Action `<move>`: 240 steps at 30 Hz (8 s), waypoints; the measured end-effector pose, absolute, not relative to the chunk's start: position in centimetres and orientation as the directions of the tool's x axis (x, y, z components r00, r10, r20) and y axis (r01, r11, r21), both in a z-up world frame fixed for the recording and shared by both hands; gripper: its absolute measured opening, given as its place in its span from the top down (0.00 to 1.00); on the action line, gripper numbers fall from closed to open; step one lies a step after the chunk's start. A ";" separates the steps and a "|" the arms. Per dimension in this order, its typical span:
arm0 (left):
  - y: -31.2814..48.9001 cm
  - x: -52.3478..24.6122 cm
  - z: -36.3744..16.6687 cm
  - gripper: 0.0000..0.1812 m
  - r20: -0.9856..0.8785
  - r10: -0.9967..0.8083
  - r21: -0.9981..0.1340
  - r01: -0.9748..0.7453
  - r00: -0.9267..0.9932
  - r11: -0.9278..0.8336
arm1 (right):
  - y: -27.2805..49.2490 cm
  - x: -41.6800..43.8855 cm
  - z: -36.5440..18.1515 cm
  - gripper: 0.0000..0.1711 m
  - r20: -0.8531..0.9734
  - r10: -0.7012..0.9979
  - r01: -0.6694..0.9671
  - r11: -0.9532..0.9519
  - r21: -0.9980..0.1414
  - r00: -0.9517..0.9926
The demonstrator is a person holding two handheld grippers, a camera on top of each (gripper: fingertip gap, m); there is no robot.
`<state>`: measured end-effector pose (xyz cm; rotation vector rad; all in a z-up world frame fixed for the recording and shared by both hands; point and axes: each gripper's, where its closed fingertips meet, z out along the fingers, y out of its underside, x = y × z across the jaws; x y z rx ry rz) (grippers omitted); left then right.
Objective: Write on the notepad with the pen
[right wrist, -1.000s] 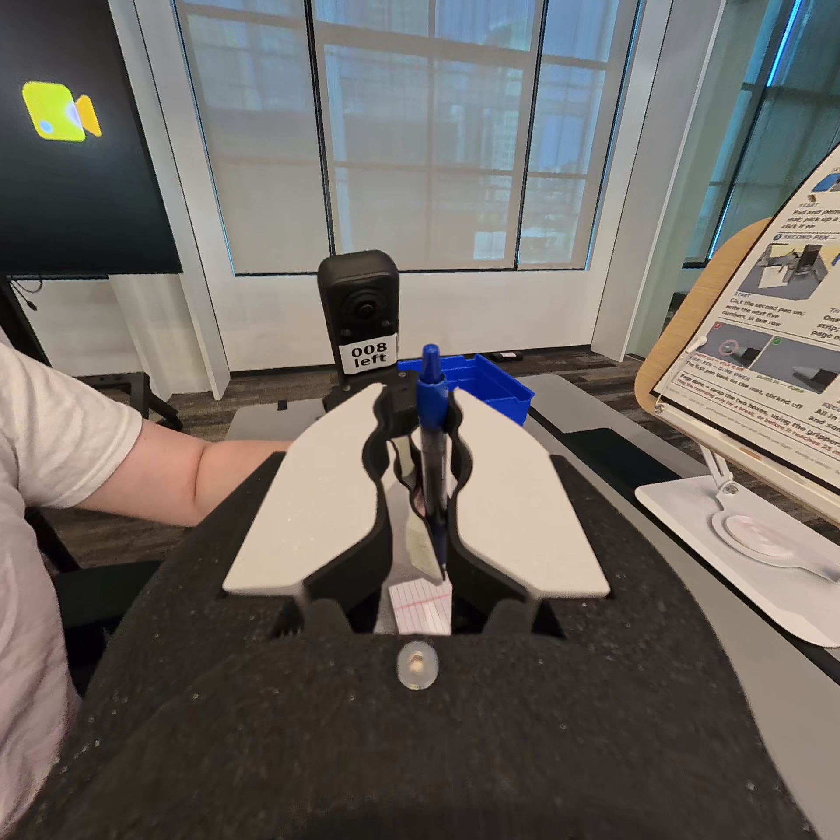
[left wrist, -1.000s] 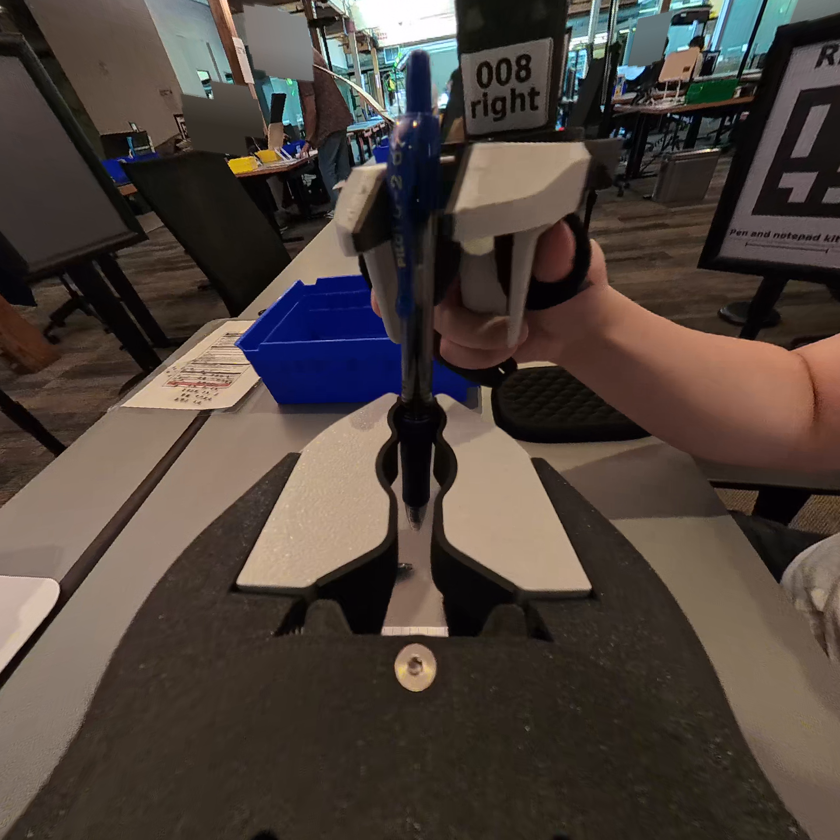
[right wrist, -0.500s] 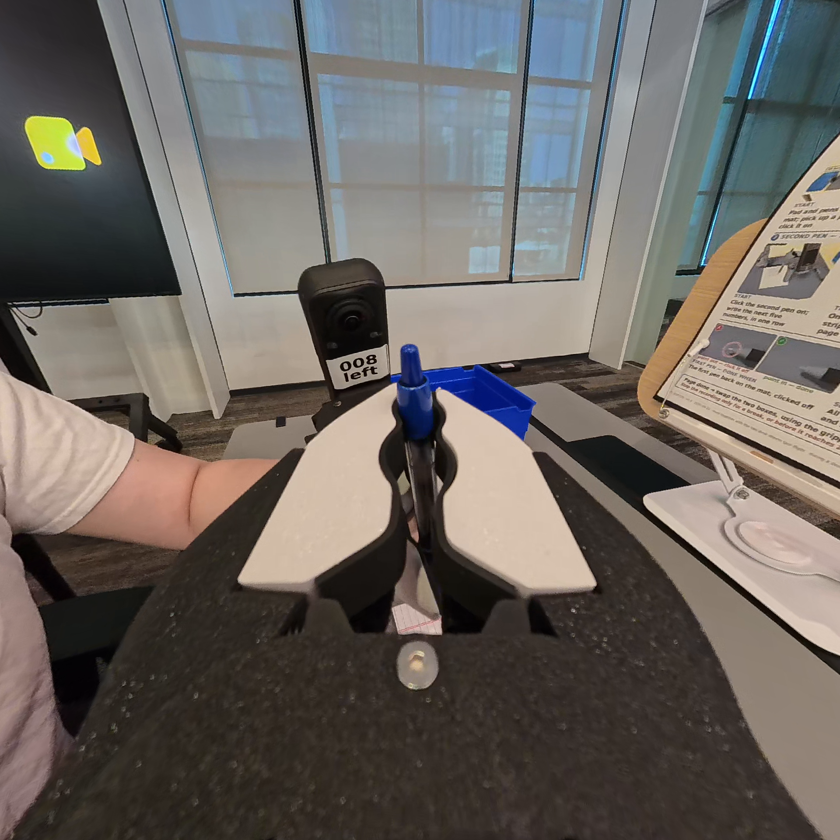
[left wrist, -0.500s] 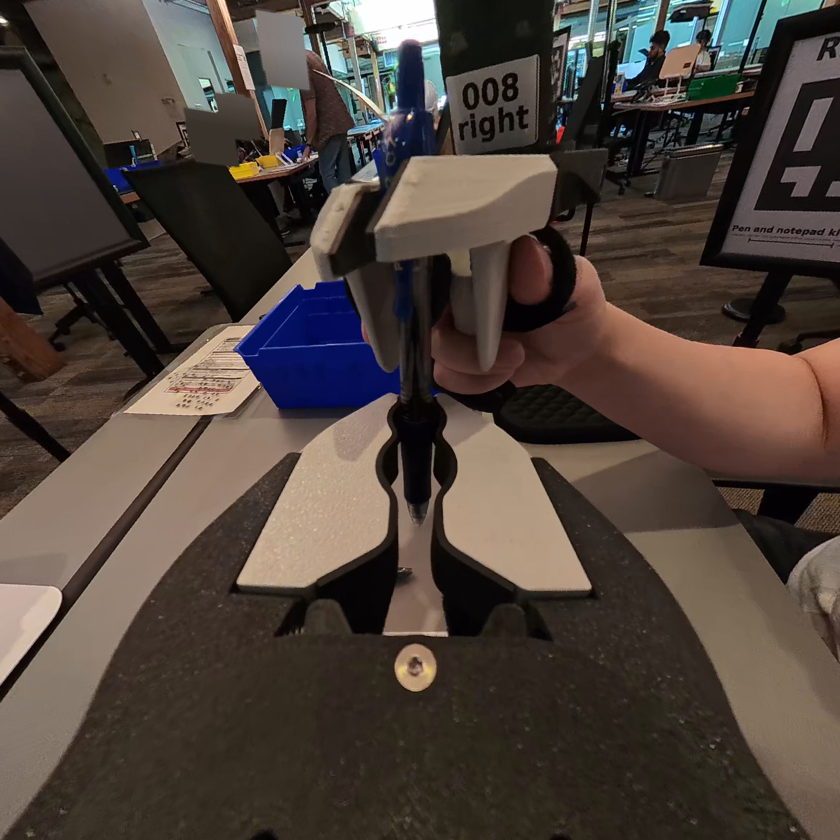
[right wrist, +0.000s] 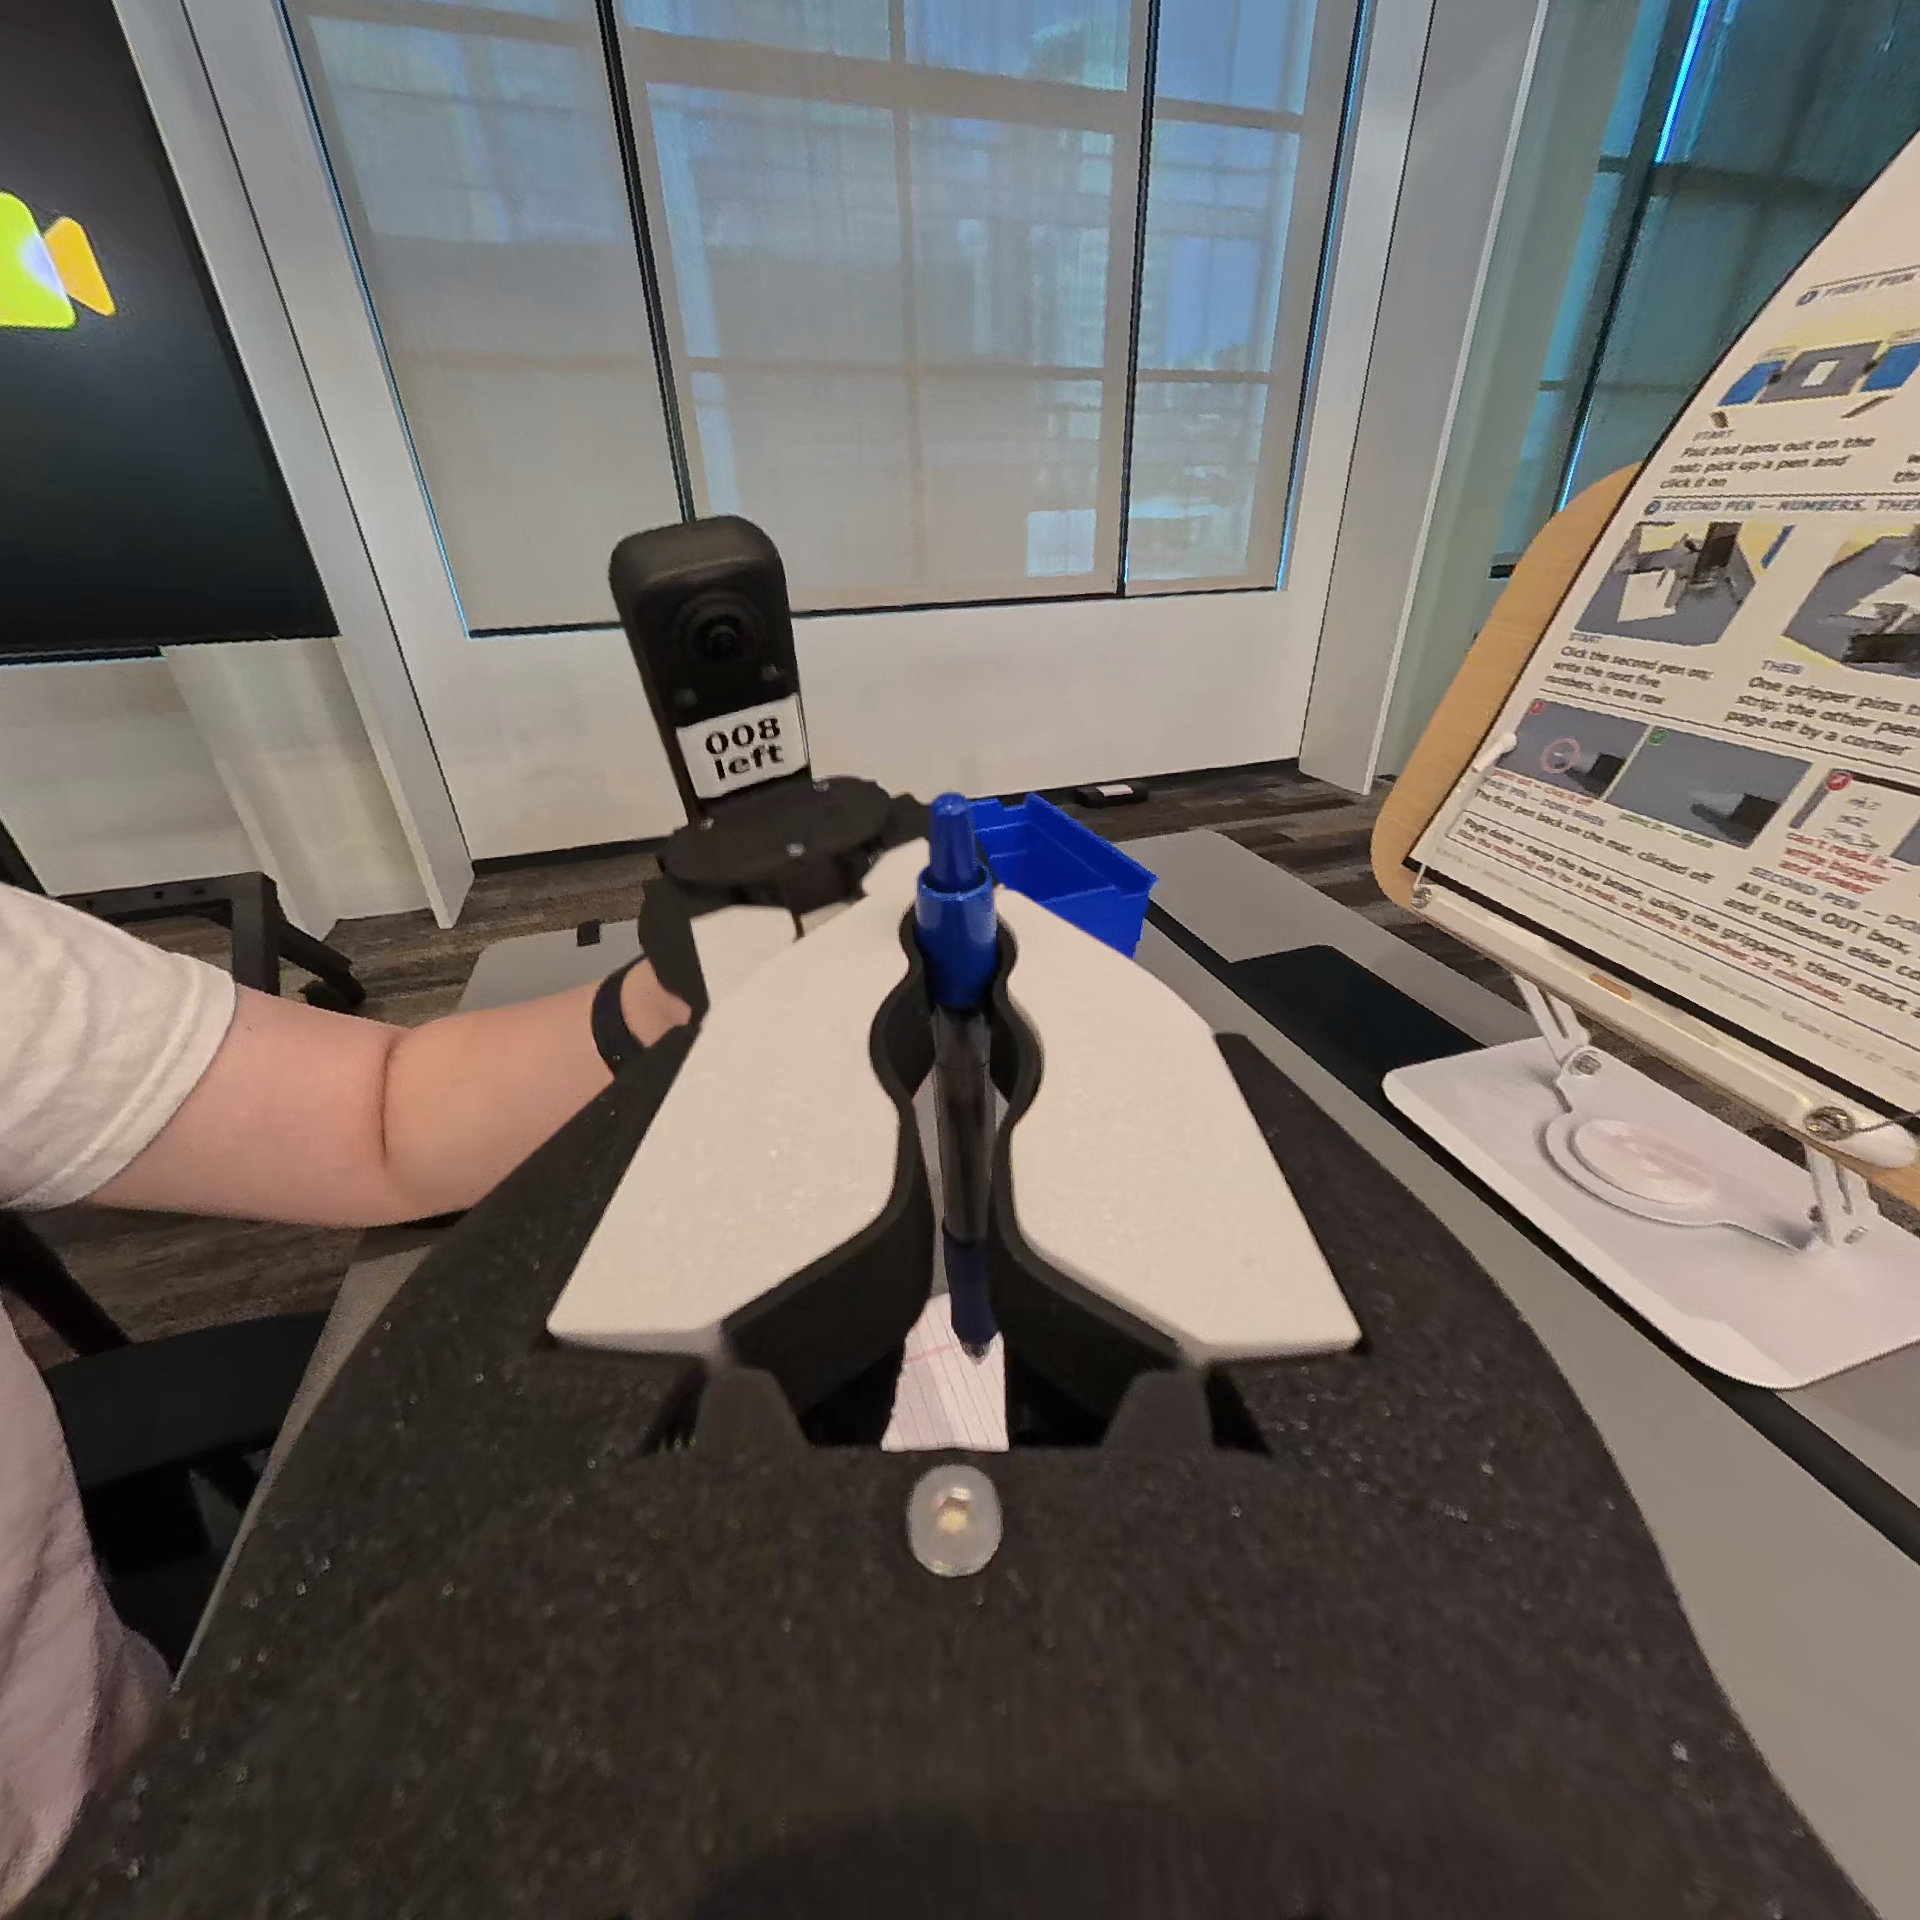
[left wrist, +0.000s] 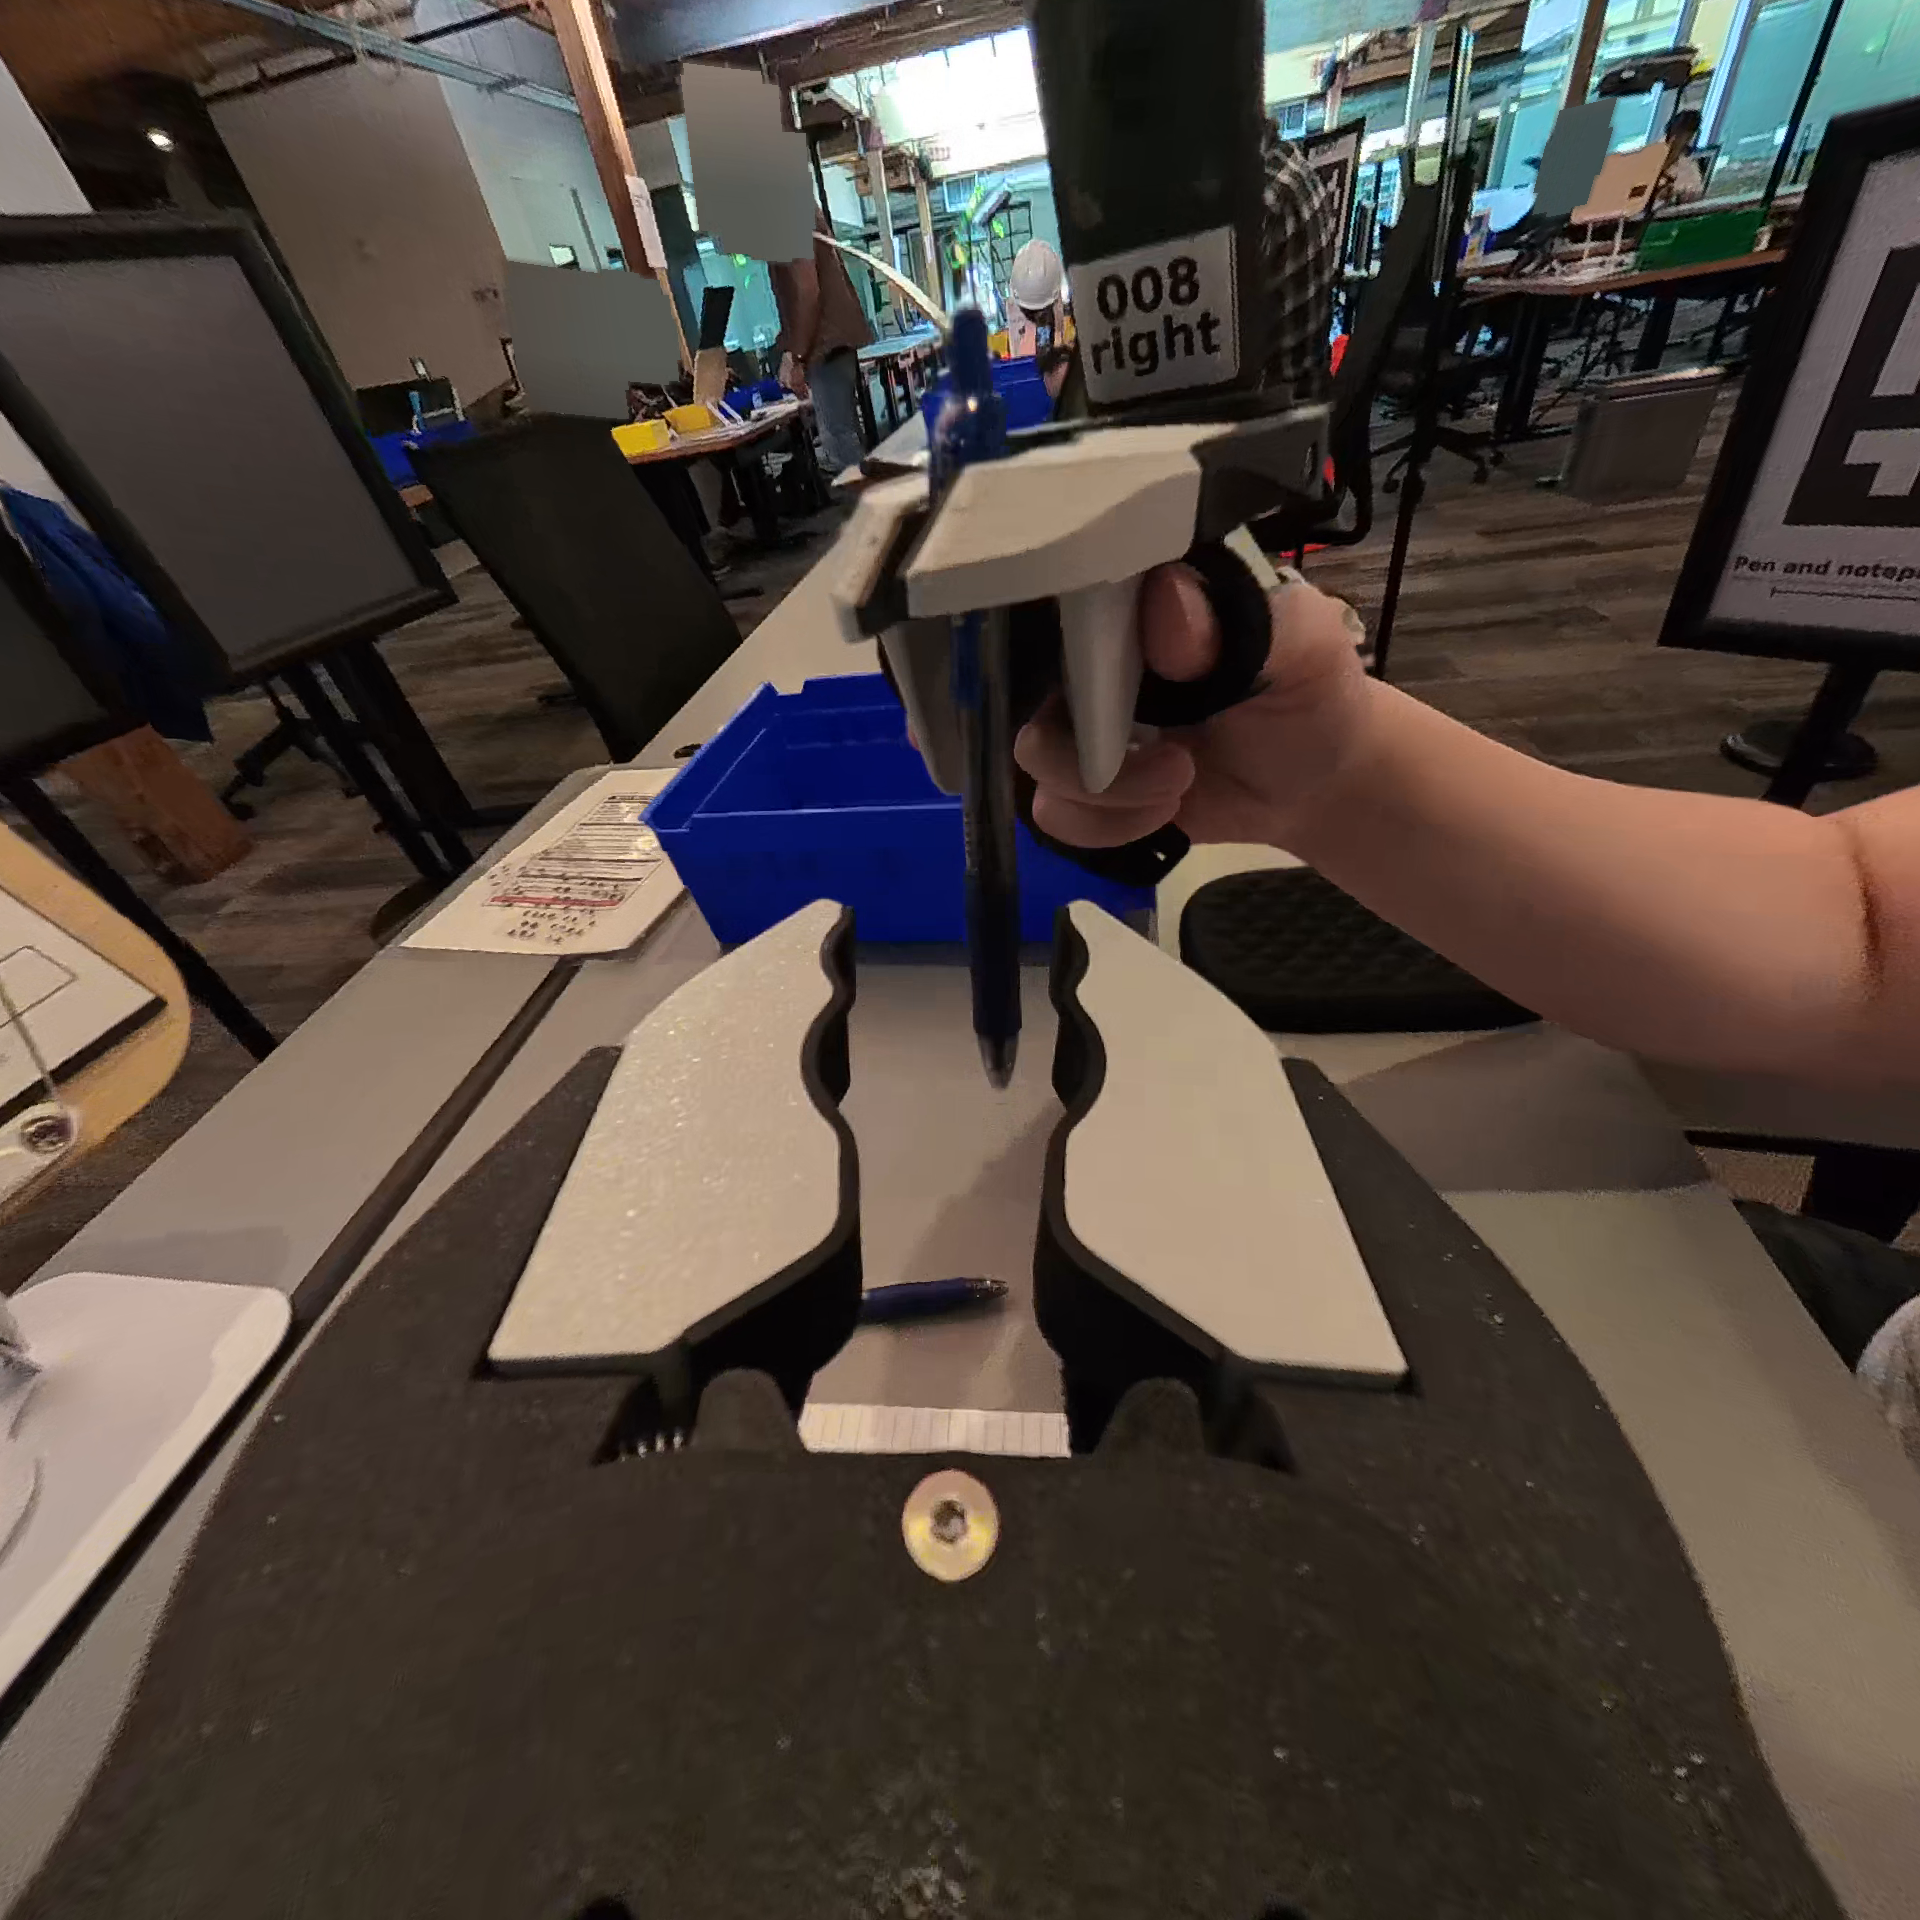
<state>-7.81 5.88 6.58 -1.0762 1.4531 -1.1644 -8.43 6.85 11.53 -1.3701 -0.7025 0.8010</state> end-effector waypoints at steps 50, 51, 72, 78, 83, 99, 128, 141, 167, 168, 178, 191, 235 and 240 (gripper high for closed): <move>8.3 -4.4 12.6 1.00 -0.084 -0.996 -0.992 -0.093 -0.037 0.087 | 10.0 -8.7 6.8 0.97 -0.011 0.903 0.164 -0.090 -0.982 0.430; 8.3 -4.4 12.4 1.00 -0.081 -0.996 -0.992 -0.098 -0.039 0.084 | 10.0 -8.7 6.9 0.97 -0.015 0.903 0.158 -0.091 -0.983 0.428; 8.5 -3.9 11.6 1.00 0.011 -0.998 -0.995 -0.104 -0.067 -0.004 | 9.8 -8.3 7.5 0.97 0.018 0.907 0.134 -0.042 -0.990 0.421; 9.7 -4.3 10.4 1.00 0.069 -0.997 -0.992 -0.106 -0.035 -0.065 | 9.2 -7.6 8.2 0.97 -0.019 0.915 0.130 -0.077 -0.989 0.403; 9.9 -6.7 15.5 1.00 0.100 -0.994 -0.978 0.178 -0.039 -0.106 | 9.4 -7.7 7.3 0.97 -0.007 0.913 0.183 -0.090 -0.979 0.408; 8.9 -2.3 12.0 1.00 -0.035 -0.999 -0.986 -0.162 -0.005 0.036 | 9.3 -6.7 7.4 0.97 -0.311 0.923 -0.024 -0.314 -0.949 0.227; 9.1 -0.9 10.8 1.00 0.151 -0.986 -0.976 -0.171 -0.073 -0.137 | 9.8 -6.1 7.1 0.97 -0.230 0.920 0.033 -0.253 -0.967 0.318; 8.8 -0.7 10.1 1.00 0.192 -0.976 -0.964 -0.204 -0.104 -0.168 | 9.8 -5.8 7.0 0.97 -0.195 0.916 0.074 -0.234 -0.969 0.350; 8.0 -9.1 16.3 1.00 0.025 -1.000 -1.000 -0.007 0.006 -0.025 | 10.8 -2.5 8.7 0.97 -0.513 0.839 -0.243 -0.467 -0.850 0.181; 8.5 -9.7 15.2 1.00 0.030 -0.999 -0.999 -0.034 0.026 -0.031 | 10.8 -2.4 8.7 0.97 -0.501 0.844 -0.239 -0.455 -0.858 0.191; 16.1 -15.0 -2.3 1.00 0.209 -0.934 -0.900 -0.316 0.291 -0.300 | 10.3 -3.8 9.9 0.97 -0.169 0.881 -0.066 -0.155 -0.986 0.442; 21.2 -14.6 -0.8 1.00 0.023 -0.909 -0.972 -0.203 0.416 -0.117 | 9.8 -7.8 9.7 0.97 -0.030 0.864 0.073 -0.077 -0.994 0.502; 23.3 -16.2 -3.7 1.00 0.090 -0.859 -0.983 -0.094 0.504 -0.158 | 13.5 -9.7 5.1 0.97 -0.056 0.855 0.024 -0.080 -0.997 0.515; 23.3 -15.8 -5.4 1.00 0.074 -0.865 -0.970 -0.167 0.496 -0.179 | 13.7 -10.1 4.3 0.97 -0.068 0.863 0.030 -0.095 -0.995 0.501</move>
